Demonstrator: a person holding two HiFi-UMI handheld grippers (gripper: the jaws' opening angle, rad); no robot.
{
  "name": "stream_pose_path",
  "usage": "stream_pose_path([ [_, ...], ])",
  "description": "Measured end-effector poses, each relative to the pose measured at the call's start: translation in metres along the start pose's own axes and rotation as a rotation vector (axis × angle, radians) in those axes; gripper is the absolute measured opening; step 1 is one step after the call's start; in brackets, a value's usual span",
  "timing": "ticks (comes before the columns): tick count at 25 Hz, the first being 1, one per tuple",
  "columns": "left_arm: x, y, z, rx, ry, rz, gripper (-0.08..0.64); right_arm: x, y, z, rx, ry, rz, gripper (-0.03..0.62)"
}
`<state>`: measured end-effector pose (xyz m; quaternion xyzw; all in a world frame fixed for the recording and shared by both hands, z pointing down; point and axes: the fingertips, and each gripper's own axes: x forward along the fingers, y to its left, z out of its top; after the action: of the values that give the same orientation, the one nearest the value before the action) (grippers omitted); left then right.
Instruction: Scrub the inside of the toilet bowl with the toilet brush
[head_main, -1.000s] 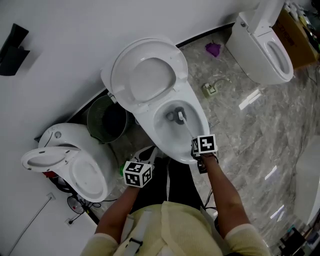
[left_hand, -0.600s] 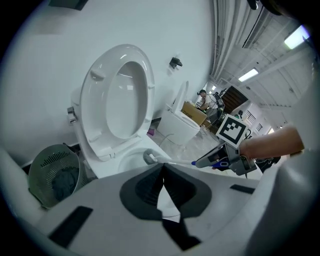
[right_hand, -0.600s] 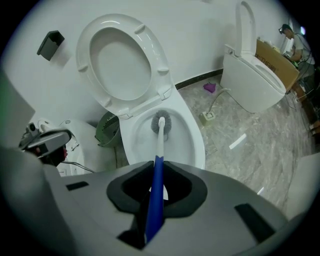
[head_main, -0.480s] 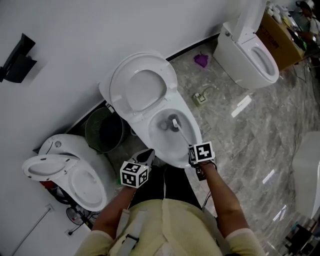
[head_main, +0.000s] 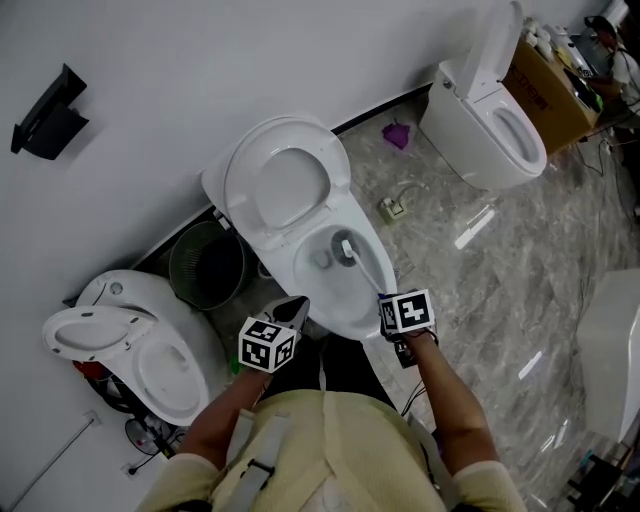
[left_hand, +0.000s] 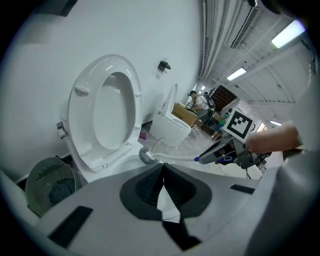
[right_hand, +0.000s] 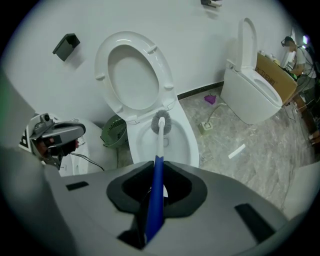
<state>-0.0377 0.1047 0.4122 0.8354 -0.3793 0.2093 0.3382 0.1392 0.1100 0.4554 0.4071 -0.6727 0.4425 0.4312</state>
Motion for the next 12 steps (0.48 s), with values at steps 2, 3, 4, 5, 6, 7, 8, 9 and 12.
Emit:
stream_pose_path([
  [2,-0.005,-0.002,0.003,0.013,-0.002,0.004,0.012,-0.008,0.003,0.0,-0.005,-0.018,-0.001,0.072],
  [3,-0.008,-0.002,0.005,0.01,-0.007,0.008,0.012,-0.012,0.004,0.001,-0.006,-0.03,-0.004,0.072],
  [4,-0.011,-0.003,0.008,0.0,-0.013,0.011,0.012,-0.016,0.005,0.001,-0.007,-0.043,-0.009,0.072],
  [5,-0.014,-0.003,0.01,-0.014,-0.021,0.013,0.012,-0.02,0.006,0.002,-0.007,-0.057,-0.013,0.072],
  [6,-0.015,-0.005,0.014,-0.027,-0.029,0.012,0.012,-0.023,0.007,0.002,-0.005,-0.07,-0.016,0.072],
  [7,-0.017,-0.007,0.017,-0.036,-0.036,0.009,0.012,-0.026,0.007,0.002,0.0,-0.08,-0.015,0.072],
  [8,-0.017,-0.008,0.019,-0.038,-0.042,0.006,0.012,-0.028,0.008,0.002,0.006,-0.089,-0.012,0.072],
  [9,-0.018,-0.01,0.022,-0.036,-0.045,0.004,0.012,-0.031,0.009,0.003,0.013,-0.098,-0.008,0.072],
  [12,-0.018,-0.015,0.029,-0.015,-0.052,0.001,0.012,-0.04,0.011,0.002,0.032,-0.124,0.004,0.072],
])
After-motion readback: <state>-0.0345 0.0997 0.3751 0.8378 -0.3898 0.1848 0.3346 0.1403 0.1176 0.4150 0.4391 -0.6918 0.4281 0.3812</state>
